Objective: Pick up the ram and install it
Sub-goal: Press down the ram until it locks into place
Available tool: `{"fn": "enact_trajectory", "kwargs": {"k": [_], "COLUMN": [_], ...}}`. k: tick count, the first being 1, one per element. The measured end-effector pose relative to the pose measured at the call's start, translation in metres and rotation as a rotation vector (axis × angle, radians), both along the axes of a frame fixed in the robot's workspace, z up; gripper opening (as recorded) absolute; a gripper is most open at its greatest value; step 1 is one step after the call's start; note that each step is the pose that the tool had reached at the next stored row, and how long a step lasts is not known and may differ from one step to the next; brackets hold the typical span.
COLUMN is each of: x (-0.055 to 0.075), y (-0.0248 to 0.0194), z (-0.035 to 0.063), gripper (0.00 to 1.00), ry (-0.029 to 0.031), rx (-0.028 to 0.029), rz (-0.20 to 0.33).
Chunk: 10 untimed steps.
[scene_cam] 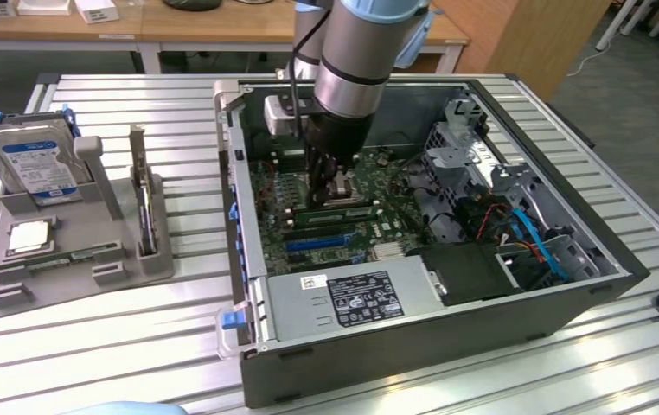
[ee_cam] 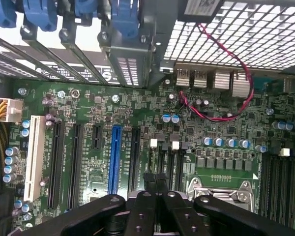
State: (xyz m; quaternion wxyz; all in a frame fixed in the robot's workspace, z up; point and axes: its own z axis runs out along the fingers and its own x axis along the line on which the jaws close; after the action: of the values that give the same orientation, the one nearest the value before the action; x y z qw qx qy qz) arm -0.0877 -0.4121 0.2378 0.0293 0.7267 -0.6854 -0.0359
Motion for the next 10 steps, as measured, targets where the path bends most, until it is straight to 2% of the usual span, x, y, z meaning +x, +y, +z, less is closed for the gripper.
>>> {"fn": "enact_trajectory", "kwargs": {"k": [5,10], "x": [0.0000,0.0001], "y": [0.0000,0.0000], "z": [-0.0032,-0.0072], "gripper": [0.10,0.10], "ry": [-0.0074,-0.0175], "rx": [-0.0054,-0.0108], "rz": [0.006,0.011]}}
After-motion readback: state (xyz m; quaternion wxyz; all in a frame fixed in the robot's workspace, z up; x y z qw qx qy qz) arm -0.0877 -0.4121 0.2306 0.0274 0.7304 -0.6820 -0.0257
